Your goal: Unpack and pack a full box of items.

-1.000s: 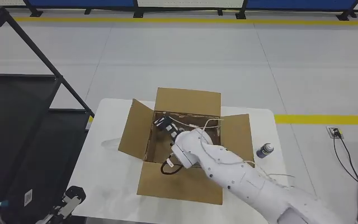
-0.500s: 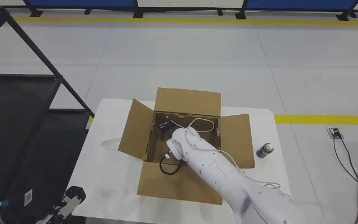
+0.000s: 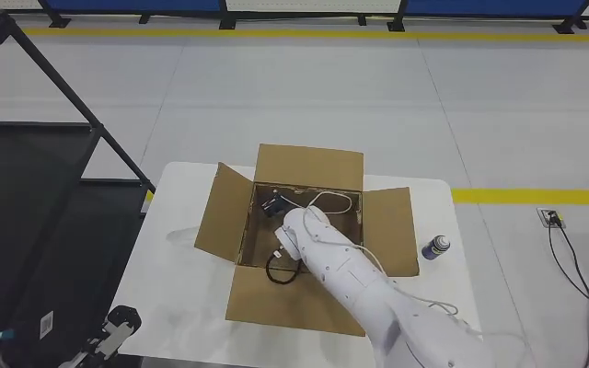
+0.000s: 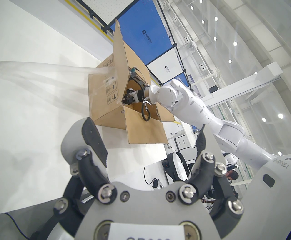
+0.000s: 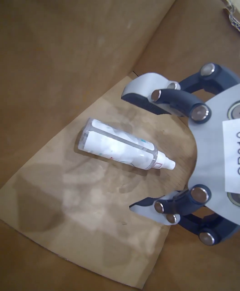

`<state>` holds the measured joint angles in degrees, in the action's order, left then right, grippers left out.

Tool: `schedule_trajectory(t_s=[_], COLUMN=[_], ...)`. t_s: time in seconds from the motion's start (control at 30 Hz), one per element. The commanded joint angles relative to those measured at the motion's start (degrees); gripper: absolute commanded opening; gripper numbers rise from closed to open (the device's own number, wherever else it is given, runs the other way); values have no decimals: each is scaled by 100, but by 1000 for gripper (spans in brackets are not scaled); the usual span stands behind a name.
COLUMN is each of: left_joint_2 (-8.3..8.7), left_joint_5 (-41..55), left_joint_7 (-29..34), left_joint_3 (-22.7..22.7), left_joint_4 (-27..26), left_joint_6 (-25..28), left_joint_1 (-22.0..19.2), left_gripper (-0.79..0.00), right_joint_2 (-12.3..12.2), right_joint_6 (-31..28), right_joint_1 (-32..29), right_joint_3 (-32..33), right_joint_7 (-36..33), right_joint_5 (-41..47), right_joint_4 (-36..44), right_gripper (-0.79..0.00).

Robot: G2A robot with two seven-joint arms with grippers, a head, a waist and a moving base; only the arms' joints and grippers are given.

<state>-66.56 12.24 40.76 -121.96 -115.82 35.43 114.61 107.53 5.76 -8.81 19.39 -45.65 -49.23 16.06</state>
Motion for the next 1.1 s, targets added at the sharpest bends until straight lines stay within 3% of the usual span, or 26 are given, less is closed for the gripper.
schedule_trajectory(t_s=[0.0,0.27,0.5,0.7,0.87,1.07], left_joint_2=[0,0,0,0,0,0], left_joint_5=[0,0,0,0,0,0], left_joint_7=[0,0,0,0,0,0], left_joint_3=[0,0,0,0,0,0], left_joint_4=[0,0,0,0,0,0], left_joint_6=[0,0,0,0,0,0], left_joint_1=[0,0,0,0,0,0], left_gripper=[0,0,0,0,0,0], right_joint_2=[-10,-227,-763,-1607,-2389,-2848], right_joint_6=[32,279,417,575,206,-177], right_joint_1=[-3,20,-238,-1045,-2520,-4087], right_joint_3=[17,202,583,1418,2809,4790], right_joint_7=[144,282,-81,-1004,-1966,-1908], right_joint_5=[-57,-311,-690,-1560,-2752,-3293], right_joint_4=[64,714,1986,4419,7264,9428], right_gripper=[0,0,0,0,0,0])
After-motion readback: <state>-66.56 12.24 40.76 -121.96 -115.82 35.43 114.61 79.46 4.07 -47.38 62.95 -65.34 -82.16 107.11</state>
